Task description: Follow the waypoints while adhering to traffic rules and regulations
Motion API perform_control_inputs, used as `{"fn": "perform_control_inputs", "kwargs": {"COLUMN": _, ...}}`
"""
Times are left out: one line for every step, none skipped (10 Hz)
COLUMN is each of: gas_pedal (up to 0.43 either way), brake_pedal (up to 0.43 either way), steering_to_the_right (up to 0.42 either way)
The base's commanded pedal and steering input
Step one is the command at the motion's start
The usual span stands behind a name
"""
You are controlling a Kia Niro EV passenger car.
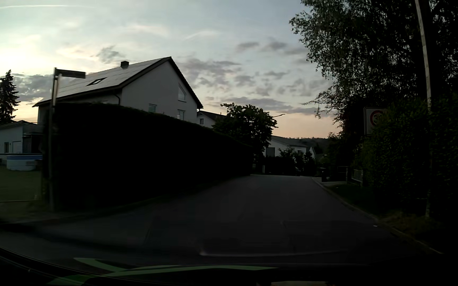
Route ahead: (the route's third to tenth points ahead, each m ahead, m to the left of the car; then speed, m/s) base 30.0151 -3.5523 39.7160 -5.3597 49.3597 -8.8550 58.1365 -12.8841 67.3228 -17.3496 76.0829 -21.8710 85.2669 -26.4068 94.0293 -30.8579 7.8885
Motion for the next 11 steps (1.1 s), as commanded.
{"fn": "perform_control_inputs", "kwargs": {"gas_pedal": 0.169, "brake_pedal": 0.0, "steering_to_the_right": 0.083}}
{"fn": "perform_control_inputs", "kwargs": {"gas_pedal": 0.169, "brake_pedal": 0.0, "steering_to_the_right": 0.074}}
{"fn": "perform_control_inputs", "kwargs": {"gas_pedal": 0.169, "brake_pedal": 0.0, "steering_to_the_right": 0.067}}
{"fn": "perform_control_inputs", "kwargs": {"gas_pedal": 0.169, "brake_pedal": 0.0, "steering_to_the_right": 0.06}}
{"fn": "perform_control_inputs", "kwargs": {"gas_pedal": 0.169, "brake_pedal": 0.0, "steering_to_the_right": 0.053}}
{"fn": "perform_control_inputs", "kwargs": {"gas_pedal": 0.169, "brake_pedal": 0.0, "steering_to_the_right": 0.044}}
{"fn": "perform_control_inputs", "kwargs": {"gas_pedal": 0.169, "brake_pedal": 0.0, "steering_to_the_right": 0.039}}
{"fn": "perform_control_inputs", "kwargs": {"gas_pedal": 0.169, "brake_pedal": 0.0, "steering_to_the_right": 0.032}}
{"fn": "perform_control_inputs", "kwargs": {"gas_pedal": 0.169, "brake_pedal": 0.0, "steering_to_the_right": 0.022}}
{"fn": "perform_control_inputs", "kwargs": {"gas_pedal": 0.169, "brake_pedal": 0.0, "steering_to_the_right": 0.016}}
{"fn": "perform_control_inputs", "kwargs": {"gas_pedal": 0.157, "brake_pedal": 0.0, "steering_to_the_right": 0.014}}
